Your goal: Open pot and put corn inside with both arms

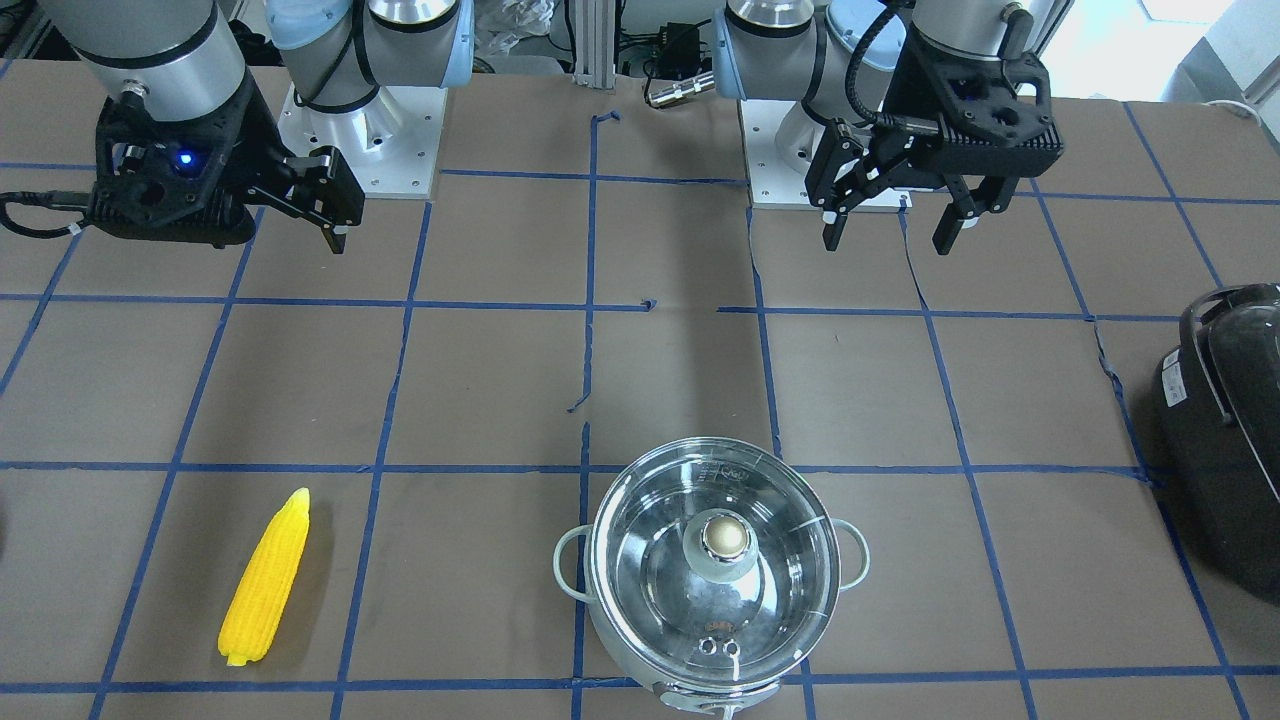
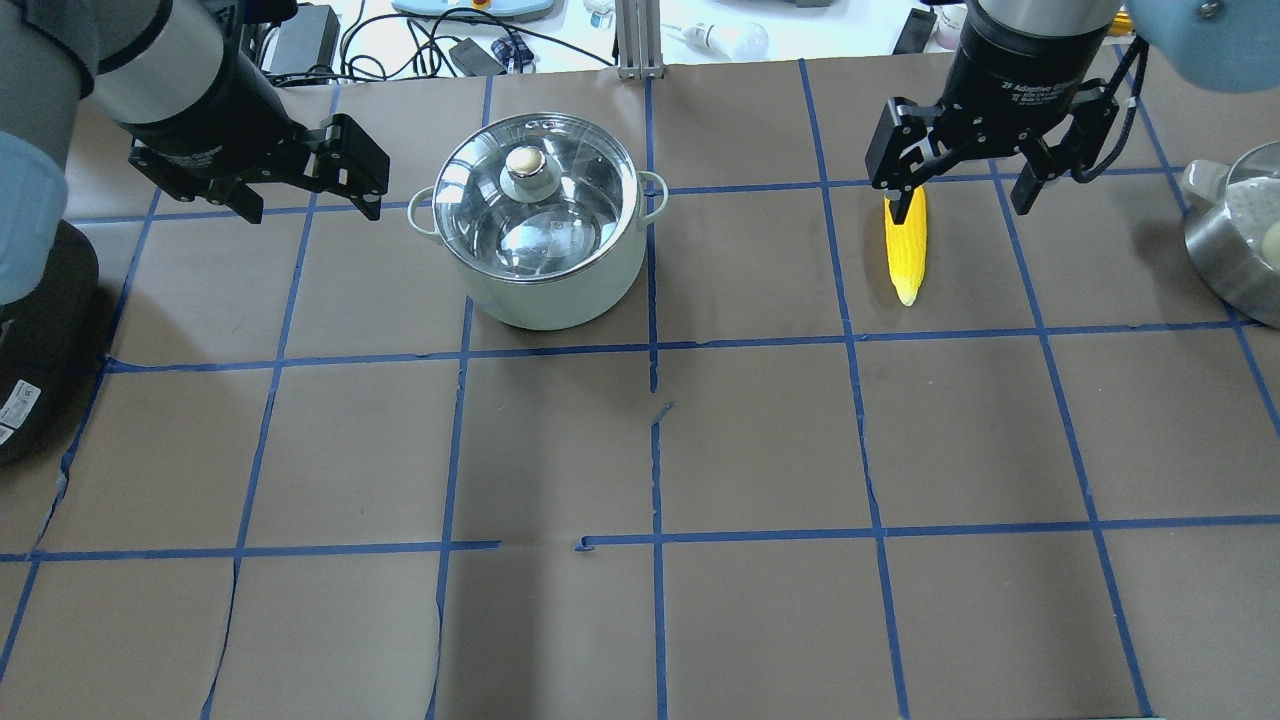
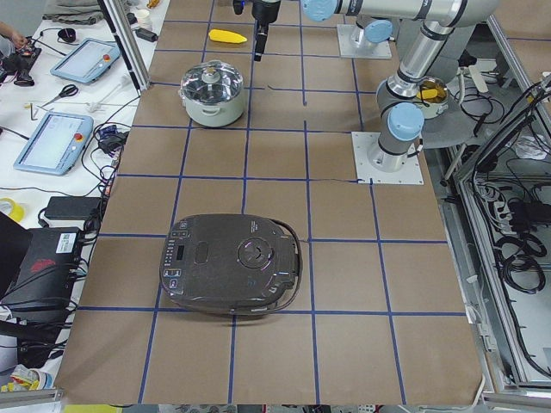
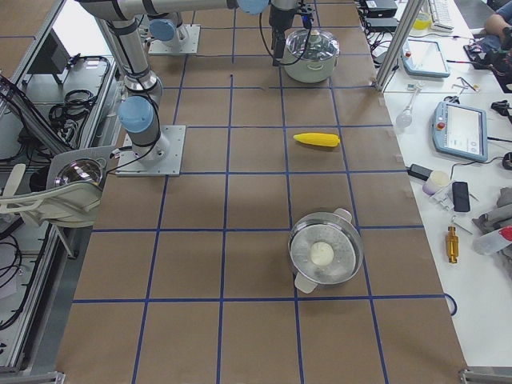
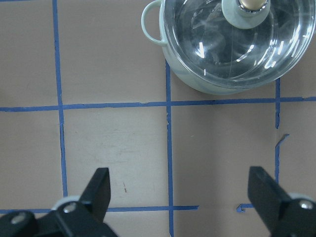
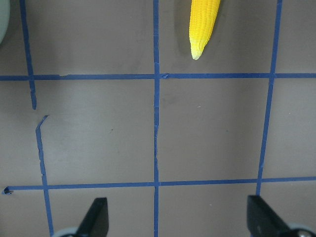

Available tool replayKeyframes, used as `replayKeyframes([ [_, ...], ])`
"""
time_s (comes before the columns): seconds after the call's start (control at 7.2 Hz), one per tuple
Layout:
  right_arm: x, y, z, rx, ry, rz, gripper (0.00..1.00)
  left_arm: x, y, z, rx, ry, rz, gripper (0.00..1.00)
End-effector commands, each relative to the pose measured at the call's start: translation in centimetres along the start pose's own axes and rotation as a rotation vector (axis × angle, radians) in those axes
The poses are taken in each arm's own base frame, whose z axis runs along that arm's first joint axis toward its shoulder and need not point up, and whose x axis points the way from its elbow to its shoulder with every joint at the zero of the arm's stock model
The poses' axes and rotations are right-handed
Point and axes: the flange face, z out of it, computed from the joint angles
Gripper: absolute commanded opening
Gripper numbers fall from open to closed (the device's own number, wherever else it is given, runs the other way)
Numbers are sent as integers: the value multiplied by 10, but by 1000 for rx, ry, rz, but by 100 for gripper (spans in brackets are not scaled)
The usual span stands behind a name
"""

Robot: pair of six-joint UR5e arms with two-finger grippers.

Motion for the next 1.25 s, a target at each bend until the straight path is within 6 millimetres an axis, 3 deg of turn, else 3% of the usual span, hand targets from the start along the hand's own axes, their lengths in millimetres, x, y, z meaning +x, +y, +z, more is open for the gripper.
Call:
replayKeyframes([
  [0.0,2,-2,-1,10,5,3,100,-8,-19,-9,24,-73,2,100],
  [0.14,8,-6,-5,42,8,20,100,-9,-43,-22,38,-91,-20,100],
  [0.28,22,-26,-5,124,-8,50,100,-2,-67,-5,4,-48,-88,100],
  [0.42,38,-45,13,101,-8,81,100,5,-97,5,3,-30,-82,100],
  [0.56,51,-60,32,78,-10,106,100,32,-125,29,-11,-18,-53,100],
  [0.83,70,-102,88,121,-14,140,100,73,-165,102,-54,-14,-132,100],
  [0.97,70,-123,126,163,-13,150,100,99,-176,135,-30,-5,-109,100],
  [1.11,69,-148,174,154,-15,183,100,109,-180,162,-52,-11,-78,100],
])
